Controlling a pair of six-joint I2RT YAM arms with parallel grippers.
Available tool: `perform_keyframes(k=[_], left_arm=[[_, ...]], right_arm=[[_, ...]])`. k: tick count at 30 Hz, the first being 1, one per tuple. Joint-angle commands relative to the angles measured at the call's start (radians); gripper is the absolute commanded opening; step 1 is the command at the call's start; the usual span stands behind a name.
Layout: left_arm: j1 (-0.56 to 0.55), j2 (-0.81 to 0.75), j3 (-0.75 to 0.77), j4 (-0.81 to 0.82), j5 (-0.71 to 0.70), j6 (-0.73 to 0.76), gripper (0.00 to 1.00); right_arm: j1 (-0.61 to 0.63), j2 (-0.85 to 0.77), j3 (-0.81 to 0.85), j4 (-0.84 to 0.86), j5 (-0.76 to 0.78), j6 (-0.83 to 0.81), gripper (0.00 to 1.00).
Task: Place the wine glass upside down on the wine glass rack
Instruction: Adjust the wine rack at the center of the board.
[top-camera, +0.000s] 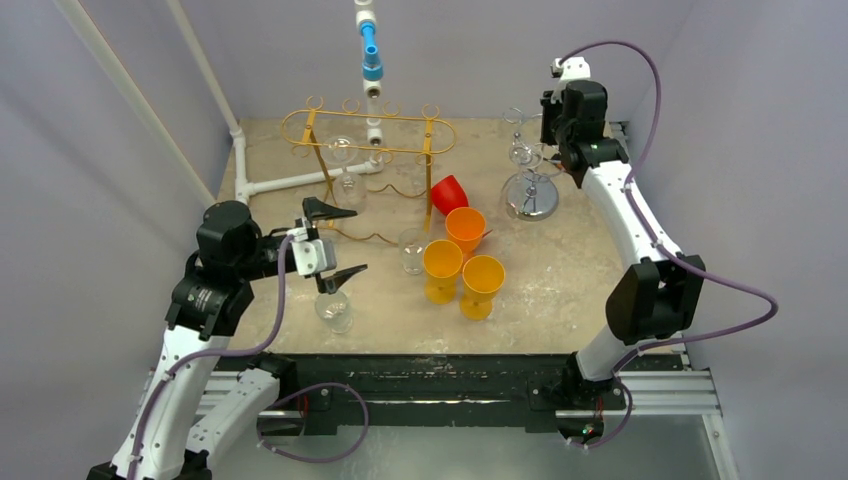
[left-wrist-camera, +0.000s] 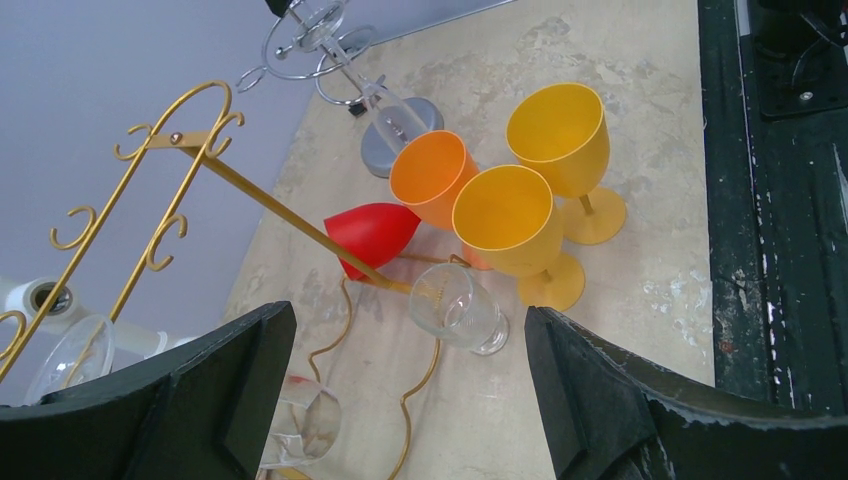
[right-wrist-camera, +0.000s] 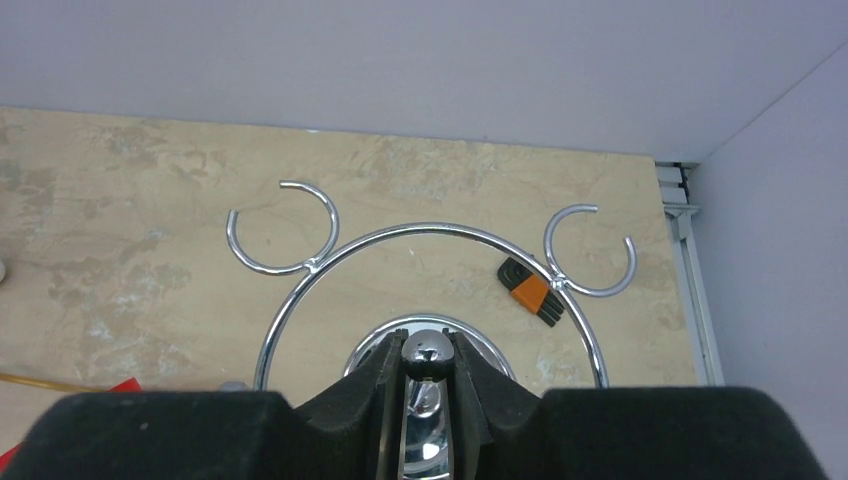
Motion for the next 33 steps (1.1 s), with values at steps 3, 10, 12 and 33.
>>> perform_keyframes(k=[3, 10, 12, 33], left_arm=[[0.001, 0.001, 0.052, 0.027, -0.003, -0.034, 0.92], [0.001, -0.006, 0.042, 0.036, -0.005, -0.05, 0.92], [0.001, -0.009, 0.037, 0.039, -0.003, -0.054, 0.92], [0.001, -0.037, 0.008, 0.042, -0.009, -0.045, 0.92]], right_arm=[[-0.007, 0.0, -0.009, 0.102, -0.028, 0.017, 0.1], [-0.005, -0.024, 0.018, 0.112, 0.111, 0.128, 0.0], [0.007, -0.017, 0.053, 0.083, 0.187, 0.166, 0.0], [0.156, 0.09, 0.197, 0.06, 0.757, 0.336, 0.0]])
